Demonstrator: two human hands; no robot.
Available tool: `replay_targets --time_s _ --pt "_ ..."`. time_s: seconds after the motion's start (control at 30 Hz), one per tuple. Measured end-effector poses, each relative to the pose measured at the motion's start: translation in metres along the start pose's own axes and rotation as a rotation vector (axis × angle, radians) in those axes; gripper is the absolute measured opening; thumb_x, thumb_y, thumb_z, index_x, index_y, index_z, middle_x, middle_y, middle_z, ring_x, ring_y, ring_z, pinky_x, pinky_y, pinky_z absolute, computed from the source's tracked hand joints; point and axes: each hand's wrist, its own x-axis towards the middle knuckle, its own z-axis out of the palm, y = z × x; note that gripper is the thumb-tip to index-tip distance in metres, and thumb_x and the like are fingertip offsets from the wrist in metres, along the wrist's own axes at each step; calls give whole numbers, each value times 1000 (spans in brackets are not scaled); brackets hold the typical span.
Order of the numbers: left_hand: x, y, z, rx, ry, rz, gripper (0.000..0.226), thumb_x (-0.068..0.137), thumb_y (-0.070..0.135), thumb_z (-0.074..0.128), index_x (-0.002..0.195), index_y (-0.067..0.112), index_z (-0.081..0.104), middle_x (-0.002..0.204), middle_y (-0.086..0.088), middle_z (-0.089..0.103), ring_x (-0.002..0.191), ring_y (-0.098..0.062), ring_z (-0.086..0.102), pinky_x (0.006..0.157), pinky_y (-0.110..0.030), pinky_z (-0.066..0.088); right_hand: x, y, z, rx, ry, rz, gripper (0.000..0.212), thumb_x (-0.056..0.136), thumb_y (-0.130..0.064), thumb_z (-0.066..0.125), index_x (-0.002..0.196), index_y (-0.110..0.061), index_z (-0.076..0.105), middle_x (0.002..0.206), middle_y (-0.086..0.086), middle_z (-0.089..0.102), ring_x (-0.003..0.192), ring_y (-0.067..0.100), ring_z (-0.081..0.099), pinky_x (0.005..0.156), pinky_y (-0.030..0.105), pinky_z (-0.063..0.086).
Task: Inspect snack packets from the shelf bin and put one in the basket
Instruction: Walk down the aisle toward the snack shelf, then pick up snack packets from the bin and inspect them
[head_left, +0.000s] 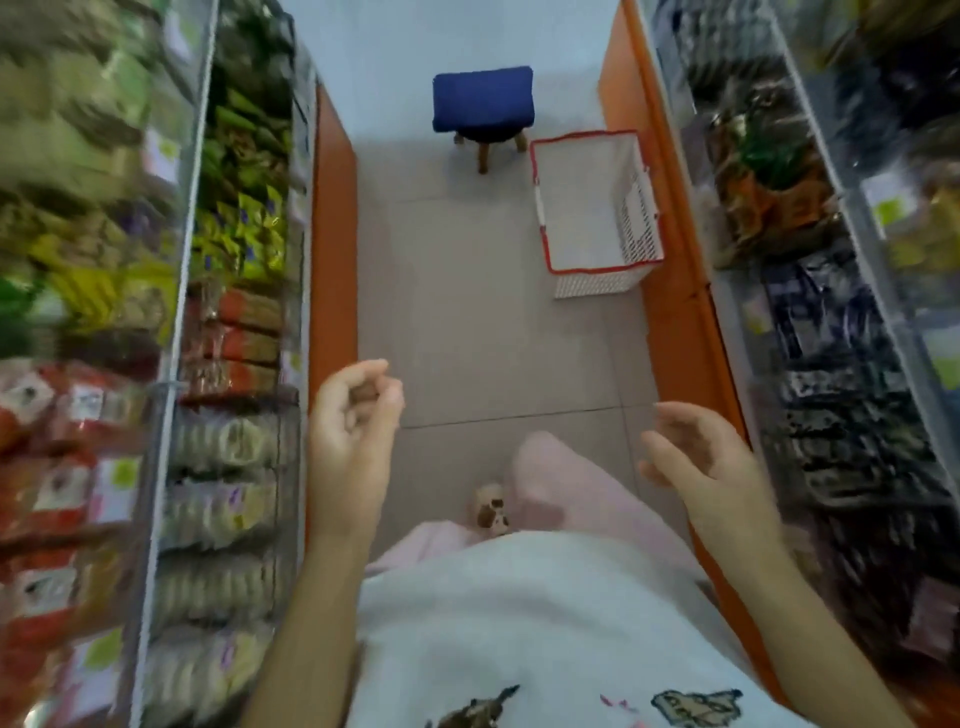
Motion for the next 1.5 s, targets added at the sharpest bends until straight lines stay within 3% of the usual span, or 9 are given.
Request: replay_targets --time_s 0.2,0.3,0.6,0.73,0.83,1.03,1.13,1.2,1.5 --pt "219 55 82 -15 -73 62 21 90 5 54 101 22 58 99 -13 61 88 -18 60 80 -34 50 162 -48 22 79 113 58 24 88 -14 60 103 -33 57 94 -3 63 78 7 65 66 21 55" --pt "304 78 106 13 -70 66 22 91 6 54 101 25 58 101 -13 62 88 -17 61 76 -27 52 272 -98 35 59 123 30 24 89 -13 59 110 -24 55 94 -4 61 86 20 64 74 30 52" --pt "537 109 148 30 -48 -24 19 90 9 55 104 21 60 96 -3 64 85 -11 61 68 -15 52 568 -266 75 75 146 -138 21 91 -16 58 111 -21 55 94 6 61 75 14 65 66 26 56" --pt "672 140 194 98 -243 66 22 90 9 56 98 29 60 96 -2 64 89 -16 61 73 -18 51 644 -289 101 162 264 -71 21 89 -15 59 104 -28 56 91 3 62 74 15 65 68 31 54" --pt "757 177 238 181 -416 125 19 89 15 59 99 31 62 99 -2 65 93 -19 62 86 -35 51 664 -295 119 259 377 89 24 88 -14 60 96 -36 56 88 -2 61 77 20 63 70 33 52" --pt "851 244 363 223 -815 195 17 81 27 57 96 35 61 98 0 65 90 -18 62 86 -44 51 676 -290 135 420 696 379 23 88 -5 60 99 -26 58 92 2 61 70 10 63 56 8 46" --pt "876 260 423 222 -919 234 19 79 27 57 95 36 62 95 3 67 91 -19 63 85 -41 51 709 -282 125 461 780 473 20 89 -8 59 102 -23 58 98 6 62 84 25 63 66 21 51" --pt "890 266 457 211 -951 227 19 79 25 57 93 37 63 94 4 67 89 -18 63 81 -36 51 743 -280 104 439 791 481 19 90 -11 59 101 -27 57 98 5 61 84 27 64 73 34 52" --pt "956 234 597 328 -1202 318 22 88 11 59 97 31 62 91 10 67 84 -7 63 72 -17 51 923 -268 18 311 805 264 20 91 -20 57 110 -24 55 93 -2 59 86 19 63 74 34 53"
